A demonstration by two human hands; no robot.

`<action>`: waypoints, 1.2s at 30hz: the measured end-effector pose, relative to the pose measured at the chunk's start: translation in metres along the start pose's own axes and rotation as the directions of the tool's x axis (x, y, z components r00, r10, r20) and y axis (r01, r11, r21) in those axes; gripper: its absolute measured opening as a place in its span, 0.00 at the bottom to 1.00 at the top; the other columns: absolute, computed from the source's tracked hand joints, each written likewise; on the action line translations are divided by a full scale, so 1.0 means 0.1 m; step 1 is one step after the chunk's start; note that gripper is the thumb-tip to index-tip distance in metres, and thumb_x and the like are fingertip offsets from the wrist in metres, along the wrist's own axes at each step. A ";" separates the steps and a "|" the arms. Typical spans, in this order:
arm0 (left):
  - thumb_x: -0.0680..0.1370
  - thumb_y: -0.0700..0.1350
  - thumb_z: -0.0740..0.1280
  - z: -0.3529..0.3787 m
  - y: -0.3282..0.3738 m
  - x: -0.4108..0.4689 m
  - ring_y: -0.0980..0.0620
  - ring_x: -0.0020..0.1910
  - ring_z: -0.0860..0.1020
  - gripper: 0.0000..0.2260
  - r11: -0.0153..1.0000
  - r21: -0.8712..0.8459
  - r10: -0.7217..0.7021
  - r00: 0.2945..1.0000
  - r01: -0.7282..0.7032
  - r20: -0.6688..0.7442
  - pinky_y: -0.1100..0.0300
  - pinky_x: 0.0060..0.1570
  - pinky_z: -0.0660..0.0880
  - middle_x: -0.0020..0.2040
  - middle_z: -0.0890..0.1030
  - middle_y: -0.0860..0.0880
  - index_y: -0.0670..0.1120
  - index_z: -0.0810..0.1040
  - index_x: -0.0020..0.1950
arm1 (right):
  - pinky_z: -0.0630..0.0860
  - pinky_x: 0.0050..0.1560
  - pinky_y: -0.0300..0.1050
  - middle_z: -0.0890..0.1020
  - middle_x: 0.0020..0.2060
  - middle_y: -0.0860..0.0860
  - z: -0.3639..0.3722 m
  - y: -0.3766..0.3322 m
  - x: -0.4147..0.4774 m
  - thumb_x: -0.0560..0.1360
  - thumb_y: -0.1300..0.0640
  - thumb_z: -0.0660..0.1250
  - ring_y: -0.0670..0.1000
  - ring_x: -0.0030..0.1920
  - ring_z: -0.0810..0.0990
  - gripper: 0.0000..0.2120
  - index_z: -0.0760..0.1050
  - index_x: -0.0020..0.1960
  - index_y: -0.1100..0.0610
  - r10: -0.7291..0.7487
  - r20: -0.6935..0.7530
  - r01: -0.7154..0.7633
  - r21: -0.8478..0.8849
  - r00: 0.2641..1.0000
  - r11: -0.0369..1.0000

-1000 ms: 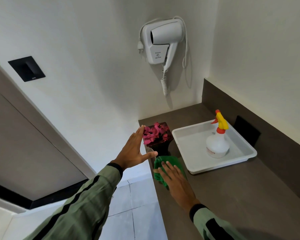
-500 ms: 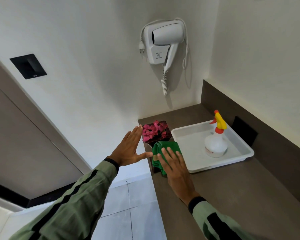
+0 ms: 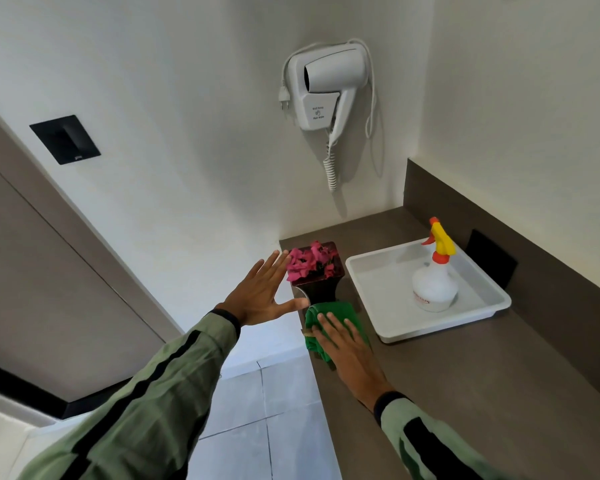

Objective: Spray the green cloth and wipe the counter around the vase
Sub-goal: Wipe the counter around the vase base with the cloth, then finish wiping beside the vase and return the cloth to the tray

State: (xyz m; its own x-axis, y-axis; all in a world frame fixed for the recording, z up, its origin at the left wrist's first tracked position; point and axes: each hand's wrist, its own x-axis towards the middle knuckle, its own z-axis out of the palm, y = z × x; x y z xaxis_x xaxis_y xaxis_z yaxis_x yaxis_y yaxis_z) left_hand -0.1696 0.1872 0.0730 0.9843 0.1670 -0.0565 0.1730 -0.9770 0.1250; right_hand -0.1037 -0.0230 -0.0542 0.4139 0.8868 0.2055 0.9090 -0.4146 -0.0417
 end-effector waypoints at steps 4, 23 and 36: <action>0.64 0.82 0.39 0.02 0.01 0.01 0.51 0.82 0.39 0.56 1.000 0.016 -0.011 1.000 0.011 -0.010 0.48 0.80 0.40 0.84 0.42 0.48 0.47 0.40 0.83 | 0.50 0.78 0.55 0.52 0.80 0.55 0.20 0.08 -0.12 0.75 0.68 0.64 0.56 0.79 0.49 0.38 0.51 0.79 0.53 -0.014 0.176 0.007 0.039 0.984 0.999; 0.75 0.69 0.62 1.09 0.69 -0.71 0.54 0.40 0.83 0.26 0.777 -0.464 -0.476 0.879 0.425 0.008 0.55 0.48 0.80 0.38 0.86 0.52 0.47 0.84 0.38 | 0.79 0.48 0.51 0.78 0.51 0.47 -0.57 0.84 -0.31 0.74 0.47 0.70 0.49 0.50 0.77 0.15 0.69 0.56 0.47 0.623 0.017 -0.381 0.804 0.782 0.456; 0.77 0.38 0.72 0.87 2.04 0.77 0.50 0.40 0.80 0.18 0.227 -0.948 -0.682 0.731 0.223 0.008 0.57 0.44 0.76 0.42 0.80 0.48 0.48 0.64 0.58 | 0.75 0.55 0.44 0.71 0.59 0.54 -0.58 1.83 -0.03 0.74 0.55 0.71 0.53 0.55 0.74 0.20 0.65 0.62 0.52 0.660 0.291 -0.512 0.842 0.693 0.167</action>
State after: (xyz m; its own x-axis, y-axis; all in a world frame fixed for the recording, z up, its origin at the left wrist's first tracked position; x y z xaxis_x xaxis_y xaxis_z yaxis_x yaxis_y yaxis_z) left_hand -0.0615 -0.0105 0.0079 0.6011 0.7877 -0.1349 0.2917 -0.0591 0.9547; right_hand 0.0584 -0.1130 -0.0053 0.9007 0.4002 -0.1693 -0.0196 -0.3517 -0.9359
